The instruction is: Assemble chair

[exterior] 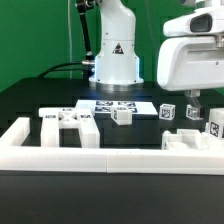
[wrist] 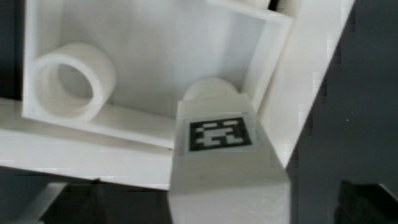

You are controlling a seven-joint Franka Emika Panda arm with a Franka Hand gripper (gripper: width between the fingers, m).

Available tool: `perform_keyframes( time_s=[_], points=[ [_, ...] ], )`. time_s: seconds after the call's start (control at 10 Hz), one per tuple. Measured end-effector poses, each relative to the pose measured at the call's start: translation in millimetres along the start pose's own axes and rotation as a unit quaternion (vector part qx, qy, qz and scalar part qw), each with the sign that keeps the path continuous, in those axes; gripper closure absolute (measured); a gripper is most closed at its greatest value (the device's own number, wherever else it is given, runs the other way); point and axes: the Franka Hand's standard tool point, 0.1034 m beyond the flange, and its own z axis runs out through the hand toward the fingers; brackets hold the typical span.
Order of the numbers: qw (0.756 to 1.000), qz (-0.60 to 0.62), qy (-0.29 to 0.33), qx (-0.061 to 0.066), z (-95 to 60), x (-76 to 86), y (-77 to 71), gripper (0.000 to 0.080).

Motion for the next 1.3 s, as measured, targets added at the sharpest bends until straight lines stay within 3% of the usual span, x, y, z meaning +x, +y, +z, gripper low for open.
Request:
perform_keyframes(
  time_s=[0.2,0.3,0.4,0.5,0.9,1.3],
  points=[
    [1.000,0.000,0.000,0.000,0.1,0.0,-0.1,0.0429],
    [1.000,0.002,0.000,0.000,0.1,0.0,-0.1,0.0429],
    [1.000,0.013,0.000,0.000,0.0,0.0,-0.2,0.0514],
    [1.000,0.013,0.000,0.000,0.0,0.0,-0.1,0.0514],
    [0.980,0.201,0.004,0.001,-0.4,1.0,0.9,0.0514],
    [0.949,0.316,0.002,-0.012,-0.4,-3.5,13.0,0.0509]
  ],
)
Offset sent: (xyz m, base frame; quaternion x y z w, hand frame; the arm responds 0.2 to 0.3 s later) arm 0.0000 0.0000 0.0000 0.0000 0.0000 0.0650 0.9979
